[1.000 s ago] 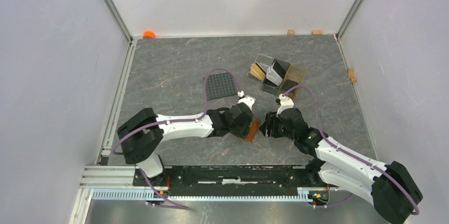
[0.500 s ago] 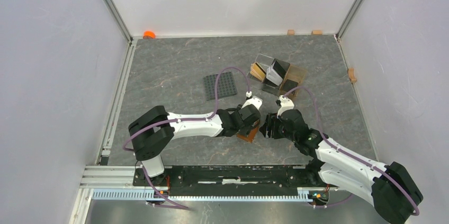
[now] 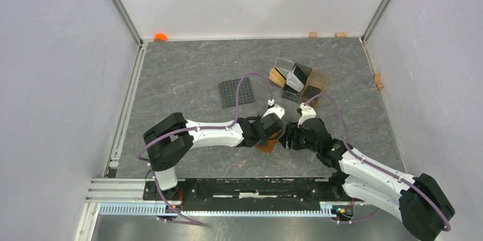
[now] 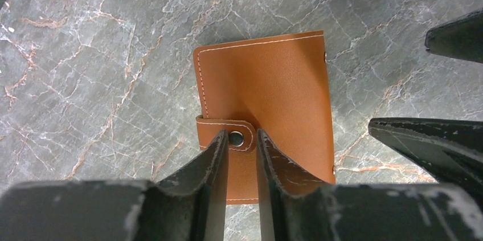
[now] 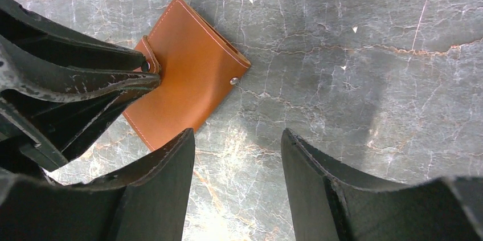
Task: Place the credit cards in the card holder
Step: Close the card holder at the center of the board.
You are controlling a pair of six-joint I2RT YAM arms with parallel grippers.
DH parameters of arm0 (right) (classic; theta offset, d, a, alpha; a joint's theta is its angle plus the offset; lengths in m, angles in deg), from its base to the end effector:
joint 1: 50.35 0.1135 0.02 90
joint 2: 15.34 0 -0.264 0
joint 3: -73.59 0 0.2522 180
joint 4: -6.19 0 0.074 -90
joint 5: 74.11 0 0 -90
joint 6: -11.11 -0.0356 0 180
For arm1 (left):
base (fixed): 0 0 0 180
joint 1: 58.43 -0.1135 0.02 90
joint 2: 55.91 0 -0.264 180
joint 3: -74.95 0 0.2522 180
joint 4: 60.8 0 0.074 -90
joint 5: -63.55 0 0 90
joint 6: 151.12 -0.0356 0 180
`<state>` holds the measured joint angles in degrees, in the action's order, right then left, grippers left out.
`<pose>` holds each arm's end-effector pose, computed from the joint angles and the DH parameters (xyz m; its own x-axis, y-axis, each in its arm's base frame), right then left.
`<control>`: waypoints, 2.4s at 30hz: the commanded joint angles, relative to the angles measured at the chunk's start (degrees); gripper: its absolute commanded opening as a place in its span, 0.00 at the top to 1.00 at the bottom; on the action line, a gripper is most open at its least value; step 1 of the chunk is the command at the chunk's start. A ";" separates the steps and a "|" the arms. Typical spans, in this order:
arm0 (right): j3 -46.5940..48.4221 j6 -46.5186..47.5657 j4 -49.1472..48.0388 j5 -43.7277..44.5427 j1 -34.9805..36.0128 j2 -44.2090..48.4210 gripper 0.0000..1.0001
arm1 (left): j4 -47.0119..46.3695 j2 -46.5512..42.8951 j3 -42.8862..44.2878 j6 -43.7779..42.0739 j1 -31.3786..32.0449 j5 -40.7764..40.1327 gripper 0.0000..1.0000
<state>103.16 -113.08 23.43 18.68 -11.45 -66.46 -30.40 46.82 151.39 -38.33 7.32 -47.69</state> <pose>0.1367 0.1081 0.1577 -0.7392 0.1248 -0.6619 -0.2204 0.8838 0.4128 0.1609 -0.3258 0.1697 -0.6140 0.4839 -0.6236 0.5752 0.8153 0.0664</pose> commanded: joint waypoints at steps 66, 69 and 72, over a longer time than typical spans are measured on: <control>-0.68 -0.42 -2.72 -1.54 0.13 -0.83 0.38 | 0.66 -4.01 -0.69 6.20 0.06 0.67 0.84; -0.63 -0.43 -2.71 -1.51 0.09 -0.64 0.38 | 0.68 -4.71 -0.80 6.35 0.01 0.58 0.89; -0.61 -0.39 -2.75 -1.56 0.13 -0.56 0.39 | 0.67 -5.42 -0.80 6.61 0.00 0.84 0.93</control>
<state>102.57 -113.32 22.78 17.39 -11.45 -67.59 -29.52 44.09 150.19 -33.98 7.28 -46.81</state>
